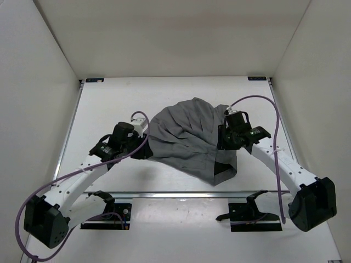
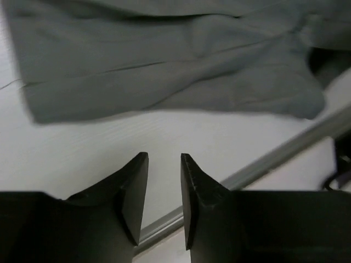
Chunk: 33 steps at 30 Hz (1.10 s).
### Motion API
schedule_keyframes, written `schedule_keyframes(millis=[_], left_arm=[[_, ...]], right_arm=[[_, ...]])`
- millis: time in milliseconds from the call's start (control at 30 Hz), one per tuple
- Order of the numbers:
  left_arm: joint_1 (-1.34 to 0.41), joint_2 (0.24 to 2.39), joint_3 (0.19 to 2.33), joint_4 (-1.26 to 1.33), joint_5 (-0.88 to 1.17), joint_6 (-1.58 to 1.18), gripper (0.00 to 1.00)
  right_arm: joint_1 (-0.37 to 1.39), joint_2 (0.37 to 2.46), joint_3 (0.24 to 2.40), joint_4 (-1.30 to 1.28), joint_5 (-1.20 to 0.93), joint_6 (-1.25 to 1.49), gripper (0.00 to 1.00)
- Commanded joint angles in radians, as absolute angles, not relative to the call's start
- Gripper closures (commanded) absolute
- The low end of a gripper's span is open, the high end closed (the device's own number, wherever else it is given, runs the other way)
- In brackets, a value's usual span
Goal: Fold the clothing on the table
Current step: Flatten the skirt out
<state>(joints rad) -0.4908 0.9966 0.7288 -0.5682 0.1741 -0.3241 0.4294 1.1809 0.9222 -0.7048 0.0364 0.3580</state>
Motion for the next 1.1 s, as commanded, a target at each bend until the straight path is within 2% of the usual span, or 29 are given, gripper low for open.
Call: schedule_keyframes(millis=[0,67,133,267,400,433,467,500,533,567,733,767,800,833,867,967,1067], left_arm=[[-0.55,1.029,0.71,-0.275,0.409,-0.504,0.55],[-0.569,1.066,0.684,-0.19,0.446,-0.558,0.6],[-0.554,1.074,0.652,-0.129,0.462,-0.603,0.59],[-0.473,0.984,0.6,-0.173,0.471,-0.594,0.57],[-0.379,0.91,0.584,-0.257,0.459,-0.555,0.57],[-0.339,0.891,0.583,-0.3,0.456,-0.536,0.57],[-0.321,0.872,0.589,-0.343,0.457,-0.517,0.58],[-0.283,0.862,0.592,-0.362,0.459,-0.505,0.57],[-0.253,0.847,0.604,-0.402,0.456,-0.482,0.58],[-0.227,0.83,0.633,-0.443,0.428,-0.465,0.58],[-0.227,0.811,0.727,-0.587,0.308,-0.439,0.57],[-0.222,0.811,0.742,-0.607,0.301,-0.436,0.56],[-0.218,0.81,0.75,-0.626,0.305,-0.431,0.55],[-0.21,0.807,0.75,-0.629,0.311,-0.43,0.54],[-0.212,0.808,0.749,-0.64,0.319,-0.433,0.54],[-0.238,0.784,0.701,-0.646,0.343,-0.46,0.53],[-0.281,0.758,0.615,-0.6,0.383,-0.521,0.51]], right_arm=[[0.433,1.169,0.862,-0.626,-0.021,0.347,0.56],[0.433,1.19,0.835,-0.568,-0.069,0.331,0.47],[0.42,1.219,0.799,-0.487,-0.096,0.324,0.41],[0.452,1.337,0.766,-0.369,-0.17,0.325,0.38],[0.492,1.44,0.77,-0.327,-0.202,0.353,0.4],[0.517,1.471,0.784,-0.31,-0.224,0.36,0.58],[0.549,1.488,0.799,-0.29,-0.236,0.368,0.82],[0.573,1.514,0.811,-0.284,-0.248,0.373,0.98],[0.612,1.534,0.849,-0.278,-0.247,0.396,1.0],[0.693,1.549,0.892,-0.255,-0.248,0.412,1.0],[0.824,1.6,1.046,-0.166,-0.31,0.422,0.98],[0.847,1.606,1.064,-0.146,-0.325,0.426,0.86],[0.871,1.62,1.077,-0.138,-0.337,0.416,0.8],[0.868,1.617,1.074,-0.13,-0.366,0.417,0.67],[0.88,1.615,1.06,-0.109,-0.374,0.408,0.6],[0.91,1.517,1.006,-0.129,-0.249,0.411,0.59],[0.9,1.439,0.956,-0.254,-0.129,0.46,0.58]])
